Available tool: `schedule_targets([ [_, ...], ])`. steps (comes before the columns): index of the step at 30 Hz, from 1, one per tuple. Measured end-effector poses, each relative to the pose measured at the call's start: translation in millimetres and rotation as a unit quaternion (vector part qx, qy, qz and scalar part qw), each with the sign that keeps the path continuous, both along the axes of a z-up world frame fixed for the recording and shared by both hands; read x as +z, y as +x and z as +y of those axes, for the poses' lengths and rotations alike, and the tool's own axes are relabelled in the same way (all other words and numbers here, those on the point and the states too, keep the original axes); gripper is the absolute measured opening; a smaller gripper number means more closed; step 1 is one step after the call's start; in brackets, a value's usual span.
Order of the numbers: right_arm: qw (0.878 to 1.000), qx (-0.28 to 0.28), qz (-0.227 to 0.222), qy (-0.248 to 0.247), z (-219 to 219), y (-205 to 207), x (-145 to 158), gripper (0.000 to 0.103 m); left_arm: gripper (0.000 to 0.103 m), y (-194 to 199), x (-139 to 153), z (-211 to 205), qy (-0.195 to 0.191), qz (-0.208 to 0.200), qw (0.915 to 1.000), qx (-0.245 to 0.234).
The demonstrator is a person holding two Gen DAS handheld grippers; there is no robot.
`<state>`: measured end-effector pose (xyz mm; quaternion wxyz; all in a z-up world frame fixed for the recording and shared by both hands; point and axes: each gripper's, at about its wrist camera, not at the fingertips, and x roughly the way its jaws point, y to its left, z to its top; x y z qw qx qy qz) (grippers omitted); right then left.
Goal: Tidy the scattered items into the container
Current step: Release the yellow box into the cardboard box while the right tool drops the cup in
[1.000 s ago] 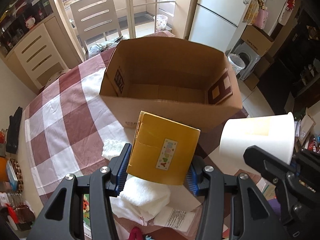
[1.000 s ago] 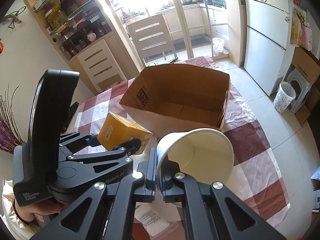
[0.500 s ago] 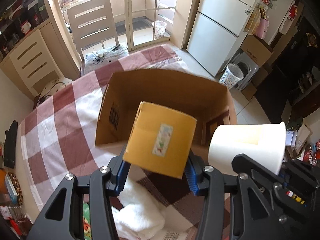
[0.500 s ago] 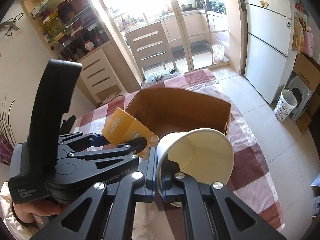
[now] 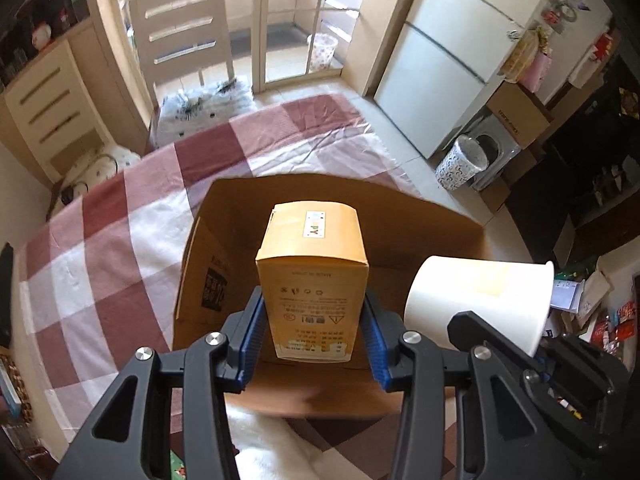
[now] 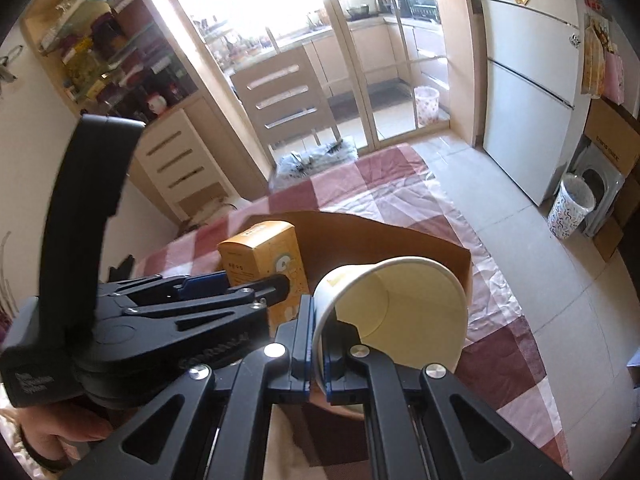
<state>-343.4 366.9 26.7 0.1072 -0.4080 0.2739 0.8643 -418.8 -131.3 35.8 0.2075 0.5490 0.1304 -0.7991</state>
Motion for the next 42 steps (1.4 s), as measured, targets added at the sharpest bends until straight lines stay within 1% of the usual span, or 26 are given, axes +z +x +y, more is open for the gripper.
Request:
schedule_targets([
  [5, 0.999, 0.002, -0.027, -0.017, 4.1, -15.5, -34.4, 0.003, 0.045, -1.6, -30.1, -12.8, 0.012, -0.021, 0.9996, 0.017],
  [9, 0.999, 0.005, -0.045, -0.022, 3.7, -24.2, -53.7, 0.003, 0.045, -0.7, -44.2, -18.8, 0.01, -0.033, 0.9991, 0.026],
  [15, 0.997, 0.01, -0.065, -0.028, 2.4, -31.4, -71.2, 0.003, 0.045, -0.2, -61.5, -20.9, 0.007, -0.049, 0.9982, 0.032],
  [20, 0.997, 0.013, -0.072, -0.038, 2.0, -31.7, -80.0, 0.005, 0.045, -1.0, -69.6, -21.5, 0.005, -0.057, 0.9978, 0.033],
  [23, 0.997, 0.009, -0.071, -0.042, 3.4, -30.3, -82.2, 0.006, 0.046, -2.3, -71.7, -19.6, 0.0, -0.061, 0.9977, 0.03],
  [25, 0.996, 0.003, -0.075, -0.045, 5.4, -28.7, -83.0, 0.013, 0.046, -2.5, -73.3, -18.5, -0.006, -0.066, 0.9974, 0.029],
  [26, 0.996, 0.0, -0.077, -0.048, 6.5, -27.6, -84.1, 0.014, 0.046, -2.2, -73.6, -18.6, -0.008, -0.067, 0.9973, 0.028],
  [28, 0.995, -0.003, -0.083, -0.051, 8.6, -26.6, -85.4, 0.021, 0.047, -1.6, -72.8, -20.3, -0.008, -0.067, 0.9973, 0.03],
  [31, 0.994, -0.001, -0.09, -0.06, 13.5, -25.2, -85.9, 0.026, 0.048, -0.3, -71.9, -21.0, -0.003, -0.065, 0.9974, 0.03],
  [33, 0.994, 0.0, -0.092, -0.062, 14.5, -24.7, -84.9, 0.028, 0.052, 0.3, -71.7, -21.6, -0.001, -0.066, 0.9974, 0.03],
  [36, 0.994, 0.003, -0.089, -0.066, 17.2, -23.3, -81.0, 0.032, 0.054, 1.4, -70.1, -21.6, 0.004, -0.065, 0.9974, 0.03],
  [38, 0.994, 0.001, -0.083, -0.067, 18.3, -20.5, -74.2, 0.034, 0.056, 2.3, -65.5, -18.7, 0.001, -0.063, 0.9977, 0.027],
  [39, 0.995, 0.0, -0.079, -0.068, 18.9, -18.6, -70.0, 0.035, 0.059, 2.7, -62.1, -16.5, -0.003, -0.061, 0.9979, 0.024],
  [41, 0.995, -0.004, -0.07, -0.066, 19.0, -13.3, -59.9, 0.037, 0.062, 4.0, -53.0, -11.1, -0.009, -0.053, 0.9984, 0.018],
  [42, 0.996, -0.006, -0.066, -0.064, 18.7, -10.0, -54.8, 0.039, 0.067, 5.3, -48.6, -8.9, -0.013, -0.05, 0.9985, 0.018],
])
